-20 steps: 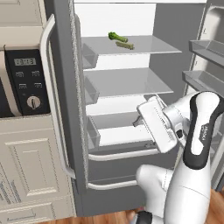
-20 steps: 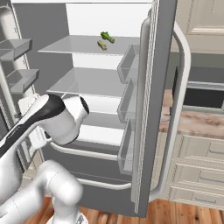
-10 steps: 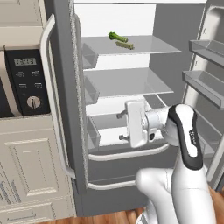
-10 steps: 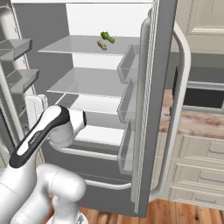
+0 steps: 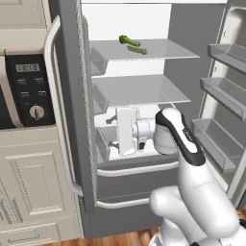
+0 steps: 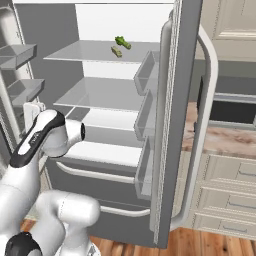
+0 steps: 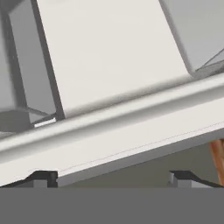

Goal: Retrieve the butter from the fridge and place it on a plate on the dining table. Then retrieve the butter knife by the fridge and place it near the plate.

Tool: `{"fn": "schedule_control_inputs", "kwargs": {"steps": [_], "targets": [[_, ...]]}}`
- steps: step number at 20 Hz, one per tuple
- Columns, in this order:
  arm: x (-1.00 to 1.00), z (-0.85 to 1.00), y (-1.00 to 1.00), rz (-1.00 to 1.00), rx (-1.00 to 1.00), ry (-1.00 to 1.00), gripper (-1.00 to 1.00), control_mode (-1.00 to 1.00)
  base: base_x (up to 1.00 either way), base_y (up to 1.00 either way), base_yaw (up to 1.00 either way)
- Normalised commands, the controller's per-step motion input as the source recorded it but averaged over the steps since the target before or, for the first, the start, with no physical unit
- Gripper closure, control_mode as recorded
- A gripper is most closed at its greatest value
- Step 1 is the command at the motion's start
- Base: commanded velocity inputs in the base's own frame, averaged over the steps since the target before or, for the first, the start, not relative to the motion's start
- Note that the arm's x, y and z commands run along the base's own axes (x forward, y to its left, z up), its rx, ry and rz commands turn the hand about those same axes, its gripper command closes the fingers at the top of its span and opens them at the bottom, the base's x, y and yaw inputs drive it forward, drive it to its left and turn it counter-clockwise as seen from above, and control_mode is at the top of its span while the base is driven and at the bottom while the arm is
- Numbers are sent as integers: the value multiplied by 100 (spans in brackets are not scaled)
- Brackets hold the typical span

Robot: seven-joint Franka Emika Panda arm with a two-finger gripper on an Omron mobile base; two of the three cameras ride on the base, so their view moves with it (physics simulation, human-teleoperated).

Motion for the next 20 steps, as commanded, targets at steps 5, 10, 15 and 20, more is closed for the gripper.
{"fn": "schedule_control_inputs", "kwargs": {"steps": [5, 10, 15, 20], "targets": [[54, 0, 56, -7, 0, 0, -100, -100, 0, 0, 0], [41, 0, 46, -5, 0, 0, -100, -100, 0, 0, 0], [23, 0, 64, -8, -4, 5, -100, -100, 0, 0, 0], [7, 3, 67, -11, -10, 9, -100, -100, 0, 0, 0]]}}
